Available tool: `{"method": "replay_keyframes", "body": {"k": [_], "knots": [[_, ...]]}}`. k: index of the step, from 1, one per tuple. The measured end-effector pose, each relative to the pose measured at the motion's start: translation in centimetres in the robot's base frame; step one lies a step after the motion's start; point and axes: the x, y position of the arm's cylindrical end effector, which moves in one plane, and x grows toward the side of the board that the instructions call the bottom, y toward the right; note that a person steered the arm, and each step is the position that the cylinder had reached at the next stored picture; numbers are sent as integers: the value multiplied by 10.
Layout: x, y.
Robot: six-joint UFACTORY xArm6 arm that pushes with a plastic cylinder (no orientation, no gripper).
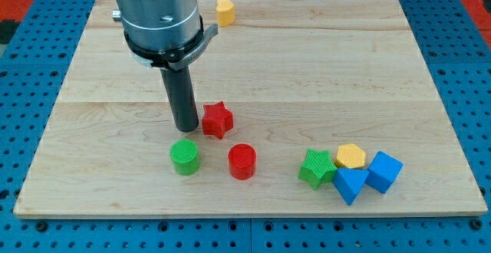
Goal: Move the red star above the yellow hexagon
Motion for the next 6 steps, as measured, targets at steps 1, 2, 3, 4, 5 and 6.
{"method": "replay_keyframes", "body": {"k": [1,2,3,4,5,6], "knots": [[-2,0],[-2,24],[8,48],[-9,94],[-7,145],[-7,189]]}}
